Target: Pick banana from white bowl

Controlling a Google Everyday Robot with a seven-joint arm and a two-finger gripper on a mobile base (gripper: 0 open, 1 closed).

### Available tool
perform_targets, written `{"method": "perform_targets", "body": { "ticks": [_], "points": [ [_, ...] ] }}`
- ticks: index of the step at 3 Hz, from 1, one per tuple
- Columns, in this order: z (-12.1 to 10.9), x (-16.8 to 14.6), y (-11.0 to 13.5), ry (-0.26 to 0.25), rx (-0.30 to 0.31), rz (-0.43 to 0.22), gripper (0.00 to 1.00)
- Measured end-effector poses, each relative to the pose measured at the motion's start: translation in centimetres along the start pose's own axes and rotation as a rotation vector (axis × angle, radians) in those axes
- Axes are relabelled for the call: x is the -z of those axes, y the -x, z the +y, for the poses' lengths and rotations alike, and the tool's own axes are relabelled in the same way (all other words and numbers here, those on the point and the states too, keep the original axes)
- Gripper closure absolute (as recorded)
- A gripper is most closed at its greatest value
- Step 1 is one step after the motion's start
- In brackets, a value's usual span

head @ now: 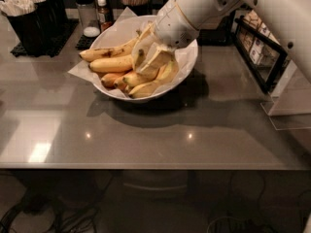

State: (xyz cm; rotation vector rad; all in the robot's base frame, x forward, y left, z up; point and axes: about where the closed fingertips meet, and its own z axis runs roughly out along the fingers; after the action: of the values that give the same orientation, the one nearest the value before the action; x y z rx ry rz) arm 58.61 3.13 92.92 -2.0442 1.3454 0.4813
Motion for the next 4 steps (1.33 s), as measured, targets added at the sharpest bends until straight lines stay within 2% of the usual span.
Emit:
{"method": "perform_targets", "body": {
  "ticks": [1,2,3,4],
  "points": [
    [0.5,1.0,-0.3,-0.083,0.005,0.028,0.97],
    [0.9,3.4,1.3,-0.163,0.054,0.036,1.00],
    [1.5,6.9,4.5,-0.230,0.146,0.054,1.00],
    [2.2,9.4,6.8,-0.272,0.219,0.060,1.00]
  ]
}}
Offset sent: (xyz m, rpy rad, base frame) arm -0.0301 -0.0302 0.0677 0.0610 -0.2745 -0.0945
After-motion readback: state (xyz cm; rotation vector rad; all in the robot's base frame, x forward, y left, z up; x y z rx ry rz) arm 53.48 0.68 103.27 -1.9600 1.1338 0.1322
